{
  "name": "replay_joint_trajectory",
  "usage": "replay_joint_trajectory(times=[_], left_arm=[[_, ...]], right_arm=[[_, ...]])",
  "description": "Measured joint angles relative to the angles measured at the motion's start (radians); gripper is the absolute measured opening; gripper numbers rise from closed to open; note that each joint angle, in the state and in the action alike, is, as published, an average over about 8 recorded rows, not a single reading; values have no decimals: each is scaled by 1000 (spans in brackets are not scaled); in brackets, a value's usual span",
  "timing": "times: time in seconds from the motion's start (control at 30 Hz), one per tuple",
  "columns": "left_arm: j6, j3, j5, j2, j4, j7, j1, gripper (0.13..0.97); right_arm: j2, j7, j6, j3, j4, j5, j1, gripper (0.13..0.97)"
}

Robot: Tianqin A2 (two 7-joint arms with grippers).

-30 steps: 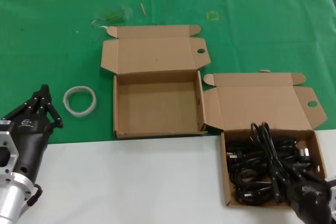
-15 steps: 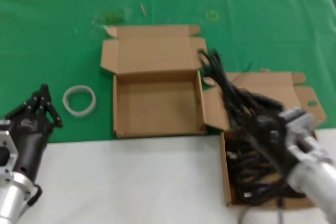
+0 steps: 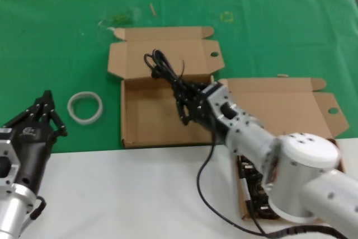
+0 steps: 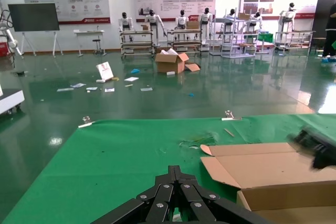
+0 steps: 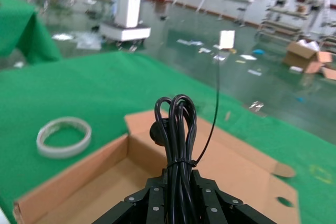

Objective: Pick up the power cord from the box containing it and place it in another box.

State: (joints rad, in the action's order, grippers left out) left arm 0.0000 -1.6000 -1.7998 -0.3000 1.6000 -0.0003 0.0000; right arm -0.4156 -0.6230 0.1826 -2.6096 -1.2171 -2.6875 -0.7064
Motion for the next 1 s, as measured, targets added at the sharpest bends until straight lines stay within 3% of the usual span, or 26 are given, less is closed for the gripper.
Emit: replay_joint_trajectory(times=[0.23,0.47,0.73,1.0], left_arm=[[0,0,0,0,0,0,0,140],[0,0,0,0,0,0,0,140],[0,0,0,0,0,0,0,140],[0,0,0,0,0,0,0,140]], right_arm=[[82,78,-66,-108,200,68,-97,234],[73,70,-49,-137,181,65,-103,278],[-22,54,38,-99,-54,28,-70,375],[-186,179,46,119,-402,117,74,519]])
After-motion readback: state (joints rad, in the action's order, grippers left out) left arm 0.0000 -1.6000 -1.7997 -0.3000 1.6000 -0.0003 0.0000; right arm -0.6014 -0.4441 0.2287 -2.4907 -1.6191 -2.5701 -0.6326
